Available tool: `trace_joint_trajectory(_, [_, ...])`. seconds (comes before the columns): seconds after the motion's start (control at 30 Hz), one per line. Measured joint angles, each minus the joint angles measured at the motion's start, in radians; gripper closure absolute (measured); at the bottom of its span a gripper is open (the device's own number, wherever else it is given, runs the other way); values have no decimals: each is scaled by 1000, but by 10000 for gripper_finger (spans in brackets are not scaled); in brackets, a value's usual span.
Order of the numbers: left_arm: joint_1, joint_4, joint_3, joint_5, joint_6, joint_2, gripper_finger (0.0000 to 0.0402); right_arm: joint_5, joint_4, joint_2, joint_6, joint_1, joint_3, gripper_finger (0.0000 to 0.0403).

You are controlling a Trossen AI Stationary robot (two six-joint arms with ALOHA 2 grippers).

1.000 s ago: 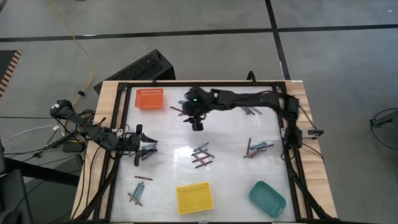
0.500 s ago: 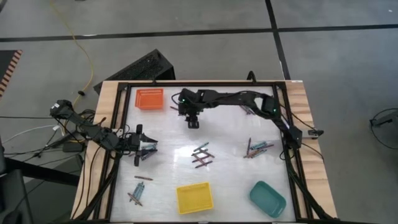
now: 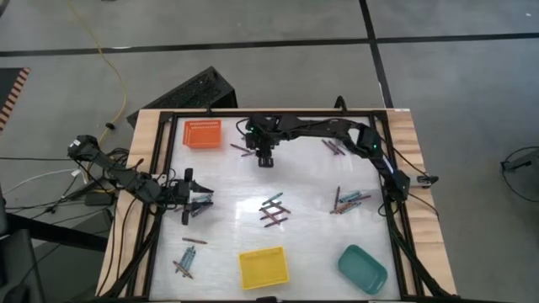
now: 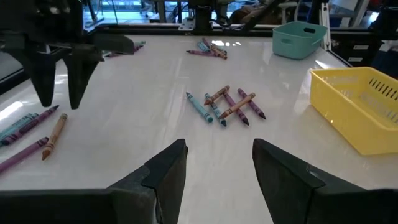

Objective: Sort crayons
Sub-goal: Put the brown crayon into the yellow bin

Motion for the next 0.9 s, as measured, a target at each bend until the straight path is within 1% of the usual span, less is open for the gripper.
trace_joint_trajectory(0.17, [0, 1, 0, 0, 0, 0, 227, 8, -15, 31, 3, -2, 0, 243])
trace_joint_trajectory(0.3, [0, 0, 0, 0, 0, 0, 227, 59, 13, 41, 3, 11, 0, 245])
trace_joint_trajectory(0.6, [0, 0, 0, 0, 0, 0, 227, 54, 19, 78, -21, 7, 26, 246])
trace_joint_trajectory(0.77, [0, 0, 0, 0, 0, 0, 227, 25, 11, 105, -16, 7, 27, 247])
trace_joint_trajectory(0.9, [0, 0, 0, 0, 0, 0, 227, 5, -5, 108, -19, 10, 27, 261])
